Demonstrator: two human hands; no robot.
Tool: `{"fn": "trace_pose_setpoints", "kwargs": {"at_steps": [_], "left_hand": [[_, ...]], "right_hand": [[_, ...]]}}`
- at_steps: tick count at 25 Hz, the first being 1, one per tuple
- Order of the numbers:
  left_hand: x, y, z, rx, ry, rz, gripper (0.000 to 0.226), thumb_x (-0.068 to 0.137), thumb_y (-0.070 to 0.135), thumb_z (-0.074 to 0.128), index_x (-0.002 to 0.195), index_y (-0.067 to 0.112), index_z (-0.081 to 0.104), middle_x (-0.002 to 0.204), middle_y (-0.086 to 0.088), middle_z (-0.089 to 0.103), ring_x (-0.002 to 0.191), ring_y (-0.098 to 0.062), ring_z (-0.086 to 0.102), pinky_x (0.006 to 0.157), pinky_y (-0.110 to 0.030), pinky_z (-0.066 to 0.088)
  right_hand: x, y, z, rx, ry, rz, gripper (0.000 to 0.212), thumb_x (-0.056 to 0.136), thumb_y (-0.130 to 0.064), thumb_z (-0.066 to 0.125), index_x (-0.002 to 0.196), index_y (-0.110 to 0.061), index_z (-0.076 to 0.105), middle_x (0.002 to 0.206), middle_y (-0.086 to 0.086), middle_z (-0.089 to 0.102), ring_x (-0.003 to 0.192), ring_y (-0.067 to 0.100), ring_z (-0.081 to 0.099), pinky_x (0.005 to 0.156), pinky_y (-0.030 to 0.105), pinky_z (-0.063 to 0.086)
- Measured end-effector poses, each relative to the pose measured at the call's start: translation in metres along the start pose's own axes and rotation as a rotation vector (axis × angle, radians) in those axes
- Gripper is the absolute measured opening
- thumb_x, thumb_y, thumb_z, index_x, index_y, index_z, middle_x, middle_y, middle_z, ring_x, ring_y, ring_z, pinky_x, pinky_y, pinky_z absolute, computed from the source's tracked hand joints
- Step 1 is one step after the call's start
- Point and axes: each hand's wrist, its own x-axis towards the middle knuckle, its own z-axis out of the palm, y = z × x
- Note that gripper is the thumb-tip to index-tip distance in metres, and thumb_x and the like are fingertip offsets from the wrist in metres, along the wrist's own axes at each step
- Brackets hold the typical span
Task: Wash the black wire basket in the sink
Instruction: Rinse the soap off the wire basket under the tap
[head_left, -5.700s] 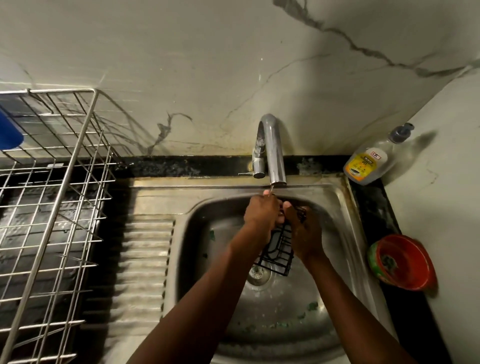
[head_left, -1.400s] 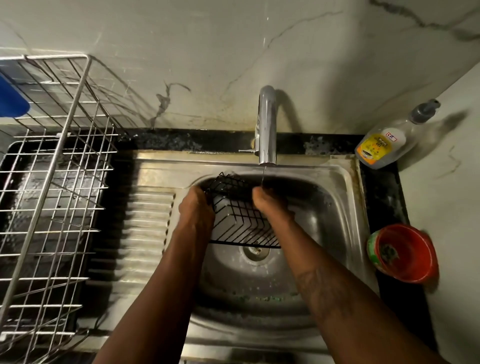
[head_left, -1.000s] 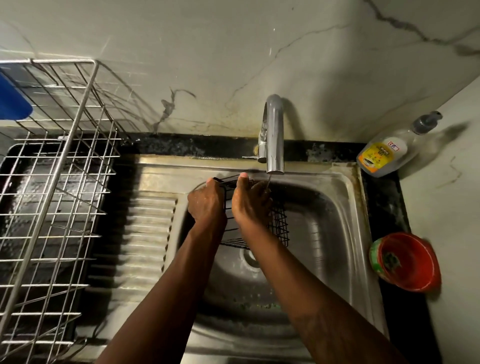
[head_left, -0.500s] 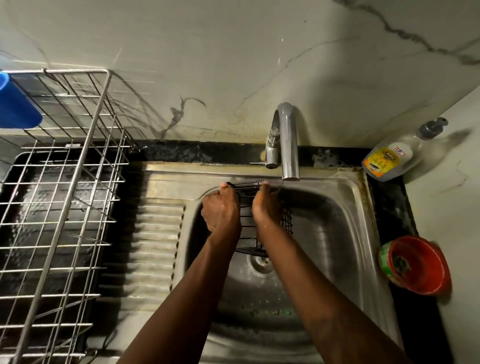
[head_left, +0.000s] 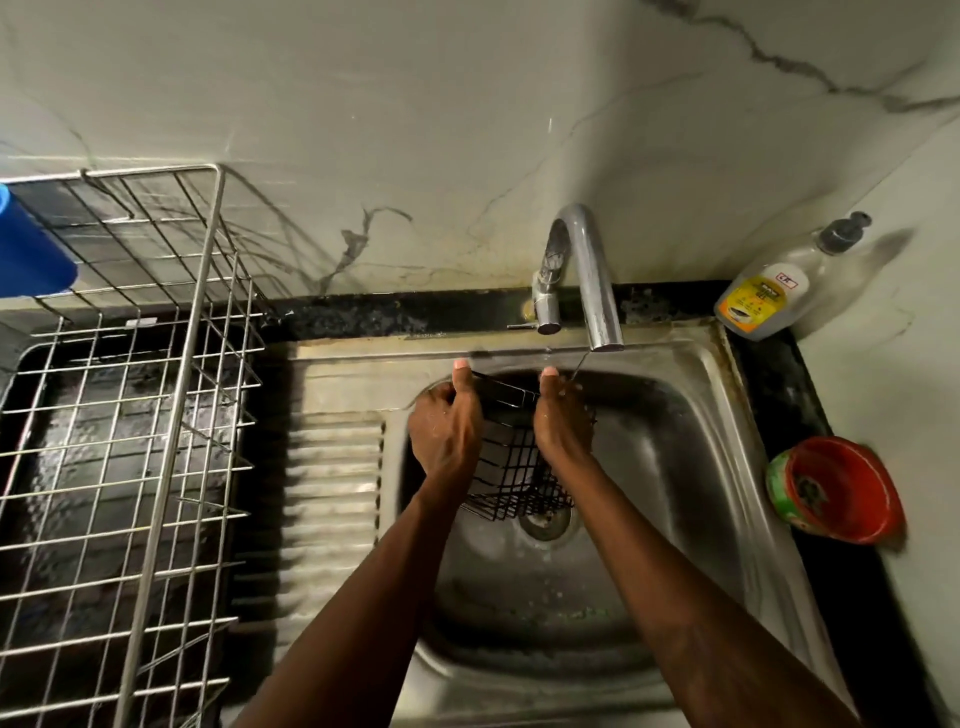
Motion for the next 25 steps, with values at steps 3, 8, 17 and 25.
{"fn": "trace_pose_setpoints", "kwargs": {"at_steps": [3,8,17,25], "left_hand": [[0.005,0.003,-0.012,0.051,-0.096,0.196,0.074,0.102,0.068,0.036,0.054,0.014,0.051,0.05,0.006,0.052,0.051,-0.01,0.05,0.055,-0.027,0.04],[0.011,0.004,-0.002,0.09,-0.251,0.331,0.076,0.102,0.067,0.035,0.057,0.011,0.058,0.05,0.004,0.053,0.046,-0.006,0.048,0.055,-0.028,0.042],[0.023,-0.004,-0.007,-0.078,-0.162,0.199,0.059,0.101,0.044,0.052,0.05,0.015,0.044,0.046,0.002,0.041,0.044,-0.016,0.036,0.05,-0.03,0.032],[0.012,0.005,0.003,-0.036,-0.213,0.363,0.056,0.101,0.029,0.055,0.047,0.017,0.043,0.042,0.006,0.035,0.04,-0.011,0.031,0.043,-0.028,0.027]], "right_hand": [[-0.01,0.002,-0.022,-0.183,-0.08,-0.231,0.06,0.107,-0.053,0.018,0.128,-0.028,0.068,0.099,0.001,0.072,0.099,0.011,0.063,0.09,0.03,0.045],[0.006,-0.009,-0.015,0.117,-0.456,-0.387,0.041,0.105,-0.052,0.037,0.126,-0.032,0.066,0.127,-0.008,0.068,0.123,0.004,0.058,0.114,0.038,0.039],[0.034,-0.004,-0.014,-0.14,-0.34,-0.208,0.061,0.105,-0.056,0.034,0.108,-0.007,0.07,0.099,0.007,0.069,0.094,0.023,0.063,0.099,0.043,0.049],[0.057,0.034,-0.04,-0.116,-0.215,-0.086,0.077,0.085,-0.089,0.028,0.075,-0.021,0.063,0.074,0.002,0.065,0.081,0.029,0.068,0.086,0.044,0.054]]}}
